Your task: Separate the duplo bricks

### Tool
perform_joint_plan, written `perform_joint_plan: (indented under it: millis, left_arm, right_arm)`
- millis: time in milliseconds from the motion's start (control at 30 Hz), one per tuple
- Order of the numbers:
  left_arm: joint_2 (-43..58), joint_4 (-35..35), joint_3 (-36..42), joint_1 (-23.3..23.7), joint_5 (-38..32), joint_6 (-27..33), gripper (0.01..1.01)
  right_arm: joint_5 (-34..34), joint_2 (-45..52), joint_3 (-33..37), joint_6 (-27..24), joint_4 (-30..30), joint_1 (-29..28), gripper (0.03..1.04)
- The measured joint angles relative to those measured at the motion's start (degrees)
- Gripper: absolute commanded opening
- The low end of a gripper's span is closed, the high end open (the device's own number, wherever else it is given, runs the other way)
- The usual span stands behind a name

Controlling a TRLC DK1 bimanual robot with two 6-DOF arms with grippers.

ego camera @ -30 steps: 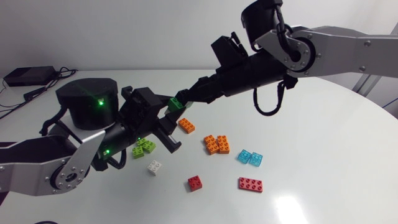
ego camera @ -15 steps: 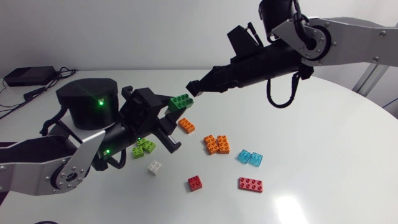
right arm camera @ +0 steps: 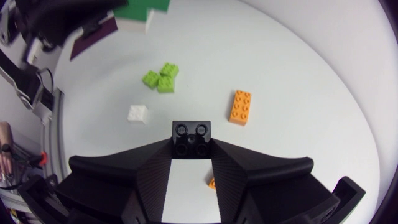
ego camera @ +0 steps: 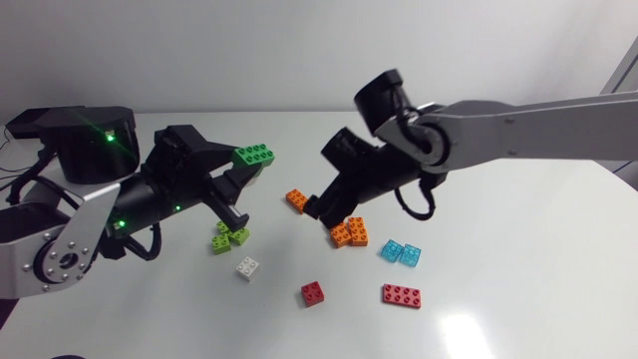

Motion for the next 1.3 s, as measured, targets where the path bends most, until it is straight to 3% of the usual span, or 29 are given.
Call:
perform_joint_plan:
  millis: [200,533,700,900,1000,1067,1233,1300]
  left_arm:
    - [-0.7,-3.9,0.1,2.0,4.7,1.6,0.298]
    - [-0.6,-5.5,0.1,2.1,6.9,3.0,0.300]
    - [-0.8,-7.4,0.1,2.1,7.7,4.1,0.300]
    - [-2.7,-9.1,0.1,2.1,8.8,4.9,0.300]
    - [-3.2,-9.2,0.1,2.1,8.8,4.9,0.300]
    - [-3.3,-9.2,0.1,2.1,9.0,5.0,0.300]
    - [-3.9,-10.2,-0.2,2.1,9.2,5.8,0.300]
    - [-4.4,-10.7,-0.2,2.1,9.2,6.0,0.300]
  right_arm:
    - [2.4,5.8,-2.1,-5.7,-0.1,4.0,0.17]
    - [5.4,11.2,1.8,-7.2,-0.9,5.3,0.18]
    - [6.2,13.2,4.9,-7.1,-2.1,5.9,0.34]
    - [7.6,15.3,7.3,-7.1,-3.1,6.7,0.43]
    - [7.6,16.0,7.3,-7.1,-3.6,6.9,0.43]
    - [7.6,16.3,7.3,-7.1,-3.8,6.9,0.52]
    - [7.6,16.3,7.3,-7.1,-4.0,7.3,0.89]
    - [7.6,16.3,7.3,-7.1,-4.0,7.4,0.95]
